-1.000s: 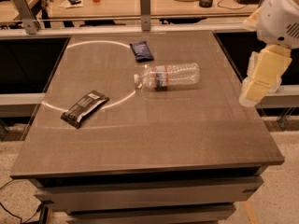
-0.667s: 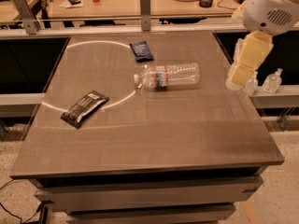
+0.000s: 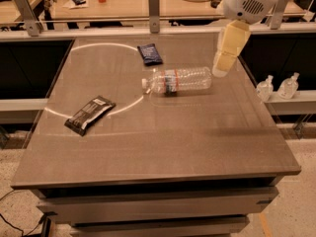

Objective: Place water bottle upright

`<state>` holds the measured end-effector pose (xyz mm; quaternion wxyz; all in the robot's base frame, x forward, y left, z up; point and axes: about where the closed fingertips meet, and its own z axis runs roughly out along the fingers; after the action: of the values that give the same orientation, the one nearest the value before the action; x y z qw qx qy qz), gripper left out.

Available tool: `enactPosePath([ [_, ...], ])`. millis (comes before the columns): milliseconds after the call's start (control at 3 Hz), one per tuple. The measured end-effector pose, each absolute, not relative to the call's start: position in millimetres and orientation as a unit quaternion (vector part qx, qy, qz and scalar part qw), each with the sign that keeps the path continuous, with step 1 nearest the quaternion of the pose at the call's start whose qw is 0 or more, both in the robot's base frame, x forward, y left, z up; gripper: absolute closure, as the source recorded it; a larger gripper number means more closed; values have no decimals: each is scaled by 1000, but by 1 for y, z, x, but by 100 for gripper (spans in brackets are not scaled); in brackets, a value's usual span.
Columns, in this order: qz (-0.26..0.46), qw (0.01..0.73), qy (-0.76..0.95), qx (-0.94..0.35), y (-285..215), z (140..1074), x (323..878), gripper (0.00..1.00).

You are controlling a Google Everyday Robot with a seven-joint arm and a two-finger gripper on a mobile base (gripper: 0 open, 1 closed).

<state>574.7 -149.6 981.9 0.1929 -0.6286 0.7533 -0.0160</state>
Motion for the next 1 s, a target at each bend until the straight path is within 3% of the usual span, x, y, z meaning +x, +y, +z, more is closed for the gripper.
enactPosePath([
  [1000,-10,159,711,-684,-76,939,623,0],
])
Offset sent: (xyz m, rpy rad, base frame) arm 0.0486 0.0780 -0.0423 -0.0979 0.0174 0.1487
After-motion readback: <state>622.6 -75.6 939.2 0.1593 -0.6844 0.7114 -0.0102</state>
